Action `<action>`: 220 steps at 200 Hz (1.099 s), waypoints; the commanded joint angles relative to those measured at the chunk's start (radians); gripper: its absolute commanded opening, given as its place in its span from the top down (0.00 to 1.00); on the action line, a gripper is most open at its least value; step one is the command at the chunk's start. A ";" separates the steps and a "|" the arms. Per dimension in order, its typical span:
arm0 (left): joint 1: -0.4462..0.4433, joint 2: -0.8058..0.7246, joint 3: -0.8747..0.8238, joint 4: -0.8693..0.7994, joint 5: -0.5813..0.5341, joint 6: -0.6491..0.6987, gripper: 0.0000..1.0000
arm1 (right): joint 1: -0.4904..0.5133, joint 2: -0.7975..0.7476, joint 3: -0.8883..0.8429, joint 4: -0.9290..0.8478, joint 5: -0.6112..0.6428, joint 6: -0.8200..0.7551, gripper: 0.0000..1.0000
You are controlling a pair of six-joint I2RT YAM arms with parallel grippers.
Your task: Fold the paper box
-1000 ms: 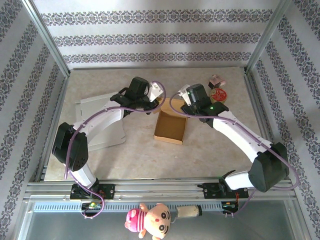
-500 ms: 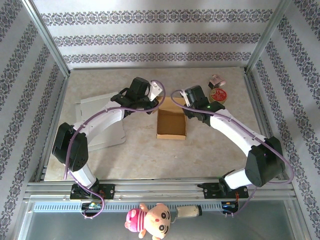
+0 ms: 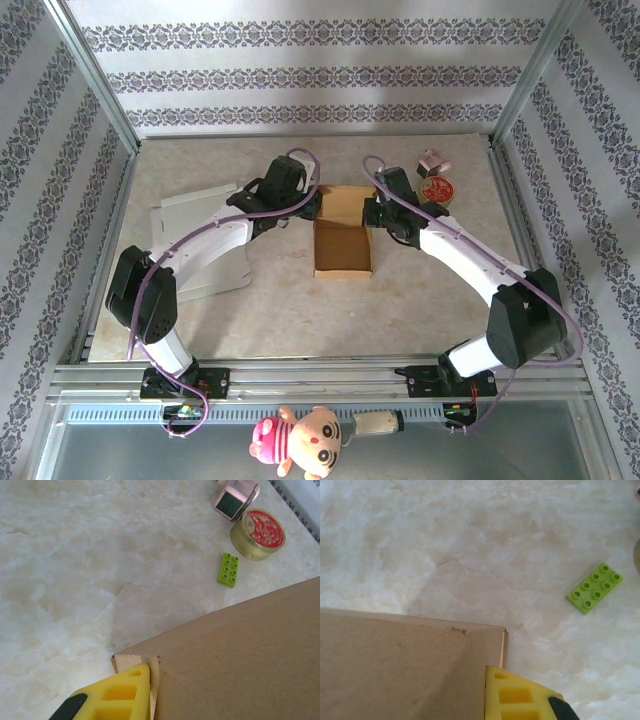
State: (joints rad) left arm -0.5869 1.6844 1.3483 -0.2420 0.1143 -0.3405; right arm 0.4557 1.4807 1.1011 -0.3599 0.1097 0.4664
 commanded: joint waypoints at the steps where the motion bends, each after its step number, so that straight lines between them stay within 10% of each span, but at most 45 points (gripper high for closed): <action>1: -0.035 -0.021 -0.033 0.144 0.016 -0.137 0.87 | 0.001 0.024 -0.041 0.067 -0.068 0.130 0.96; 174: -0.098 -0.163 -0.386 0.242 -0.042 -0.321 0.86 | 0.131 -0.106 -0.320 0.166 0.128 -0.044 0.95; 220: -0.126 -0.214 -0.442 0.268 -0.030 -0.322 0.73 | 0.174 -0.167 -0.369 0.170 0.121 -0.018 0.76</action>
State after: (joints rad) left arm -0.6823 1.4967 0.9302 0.0444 0.0521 -0.6411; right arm 0.6075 1.3334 0.7689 -0.1261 0.2569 0.4355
